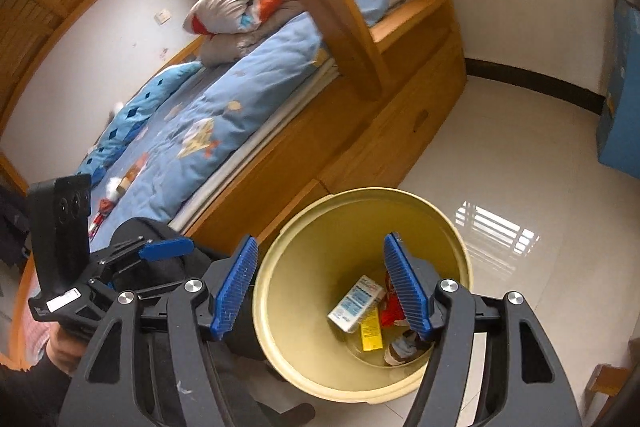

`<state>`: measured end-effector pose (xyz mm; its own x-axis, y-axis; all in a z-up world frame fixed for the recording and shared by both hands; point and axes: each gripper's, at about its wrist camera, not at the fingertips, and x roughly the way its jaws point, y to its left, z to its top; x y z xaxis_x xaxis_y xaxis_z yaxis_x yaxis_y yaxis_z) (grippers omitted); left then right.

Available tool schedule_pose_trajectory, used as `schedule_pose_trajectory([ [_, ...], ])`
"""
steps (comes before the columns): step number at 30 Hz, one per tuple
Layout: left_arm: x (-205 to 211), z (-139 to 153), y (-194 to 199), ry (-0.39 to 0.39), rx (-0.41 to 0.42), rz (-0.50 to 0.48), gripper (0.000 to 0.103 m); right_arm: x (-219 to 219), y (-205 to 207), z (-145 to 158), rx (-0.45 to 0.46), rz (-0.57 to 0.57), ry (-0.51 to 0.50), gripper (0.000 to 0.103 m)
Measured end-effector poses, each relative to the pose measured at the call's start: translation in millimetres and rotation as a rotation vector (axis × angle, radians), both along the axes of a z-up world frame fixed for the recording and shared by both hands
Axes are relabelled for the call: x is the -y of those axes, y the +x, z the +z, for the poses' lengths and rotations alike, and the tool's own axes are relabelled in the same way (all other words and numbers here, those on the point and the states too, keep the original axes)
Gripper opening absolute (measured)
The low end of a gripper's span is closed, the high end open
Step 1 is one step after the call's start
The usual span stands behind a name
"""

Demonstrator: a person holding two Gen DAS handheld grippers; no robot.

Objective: Collect trash
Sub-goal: 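Open both tools to drop the carton and sock into the bucket, then move both tools back over the bed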

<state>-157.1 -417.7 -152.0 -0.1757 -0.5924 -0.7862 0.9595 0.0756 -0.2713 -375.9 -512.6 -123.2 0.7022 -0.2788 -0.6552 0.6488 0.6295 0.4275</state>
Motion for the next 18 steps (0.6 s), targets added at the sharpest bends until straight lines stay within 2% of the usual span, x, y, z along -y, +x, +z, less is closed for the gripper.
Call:
schedule_pose_trajectory([
  [5,-25,21,25,-0.062,-0.001,0.082,0.094,-13,30,11,0.027,0.069,-0.017,0.075],
  [7,-42,33,42,-0.103,0.008,0.145,0.094,-22,52,16,0.042,0.117,-0.014,0.078],
  [9,-60,44,58,-0.136,0.03,0.209,0.096,-28,73,21,0.056,0.151,-0.014,0.086],
  [13,-105,62,103,-0.175,0.113,0.364,0.098,-45,117,37,0.11,0.22,-0.063,0.09],
  [18,-160,74,162,-0.178,0.206,0.547,0.098,-77,180,62,0.196,0.351,-0.137,0.092],
])
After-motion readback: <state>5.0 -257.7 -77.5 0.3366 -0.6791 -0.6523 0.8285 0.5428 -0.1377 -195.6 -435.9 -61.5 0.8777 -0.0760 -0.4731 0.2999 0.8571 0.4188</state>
